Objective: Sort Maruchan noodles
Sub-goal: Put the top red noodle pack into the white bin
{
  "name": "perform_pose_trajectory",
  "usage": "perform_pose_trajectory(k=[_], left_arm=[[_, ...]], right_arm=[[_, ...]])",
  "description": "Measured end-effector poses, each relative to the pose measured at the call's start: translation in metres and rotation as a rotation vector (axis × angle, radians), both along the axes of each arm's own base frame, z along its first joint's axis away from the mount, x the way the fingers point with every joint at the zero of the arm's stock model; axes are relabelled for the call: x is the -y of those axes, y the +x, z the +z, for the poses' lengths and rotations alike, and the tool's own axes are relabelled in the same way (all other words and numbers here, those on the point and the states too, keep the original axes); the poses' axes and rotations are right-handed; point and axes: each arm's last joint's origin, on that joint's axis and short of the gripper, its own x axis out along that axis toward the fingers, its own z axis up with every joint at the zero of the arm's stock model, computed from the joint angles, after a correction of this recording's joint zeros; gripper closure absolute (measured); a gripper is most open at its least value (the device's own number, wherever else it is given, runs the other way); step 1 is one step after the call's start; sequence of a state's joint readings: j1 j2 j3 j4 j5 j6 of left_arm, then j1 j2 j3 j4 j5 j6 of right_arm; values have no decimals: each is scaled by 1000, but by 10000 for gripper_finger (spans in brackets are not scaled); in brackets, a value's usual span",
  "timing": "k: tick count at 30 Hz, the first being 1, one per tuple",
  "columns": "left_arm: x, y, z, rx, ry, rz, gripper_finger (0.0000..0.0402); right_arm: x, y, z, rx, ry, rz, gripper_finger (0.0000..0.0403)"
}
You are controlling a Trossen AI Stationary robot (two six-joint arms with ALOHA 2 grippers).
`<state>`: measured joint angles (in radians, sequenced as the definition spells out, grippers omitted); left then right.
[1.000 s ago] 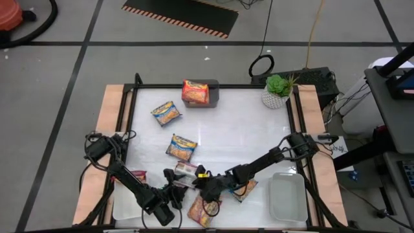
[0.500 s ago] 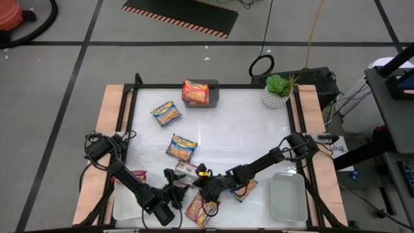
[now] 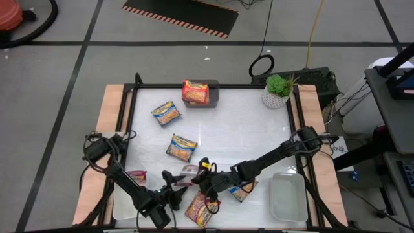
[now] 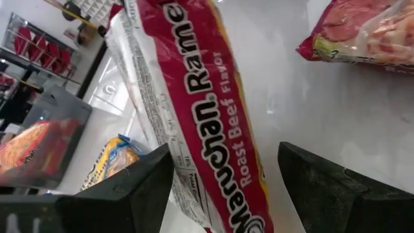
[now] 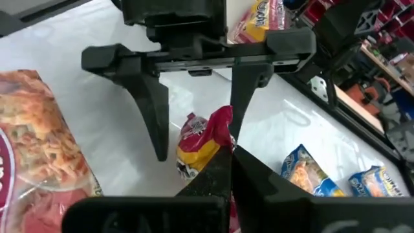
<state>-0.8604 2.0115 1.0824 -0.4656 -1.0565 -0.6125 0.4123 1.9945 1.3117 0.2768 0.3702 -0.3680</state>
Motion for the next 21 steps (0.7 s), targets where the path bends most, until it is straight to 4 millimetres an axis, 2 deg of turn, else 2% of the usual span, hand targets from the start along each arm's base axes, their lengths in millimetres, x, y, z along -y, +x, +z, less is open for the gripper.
perform_pose_trajectory(k=[6, 14, 17, 21], left_arm=[[-10, 8, -1, 14, -22, 60, 124], [-35, 16, -4, -17, -134, 239, 129], [-37, 14, -4, -16, -143, 272, 161], [-38, 13, -4, -11, -150, 290, 239]], right_arm=[[5, 2, 0, 1, 61, -42, 403], [10, 4, 0, 8, 105, -103, 403], [11, 4, 0, 0, 118, -111, 403], [11, 4, 0, -1, 122, -113, 403]])
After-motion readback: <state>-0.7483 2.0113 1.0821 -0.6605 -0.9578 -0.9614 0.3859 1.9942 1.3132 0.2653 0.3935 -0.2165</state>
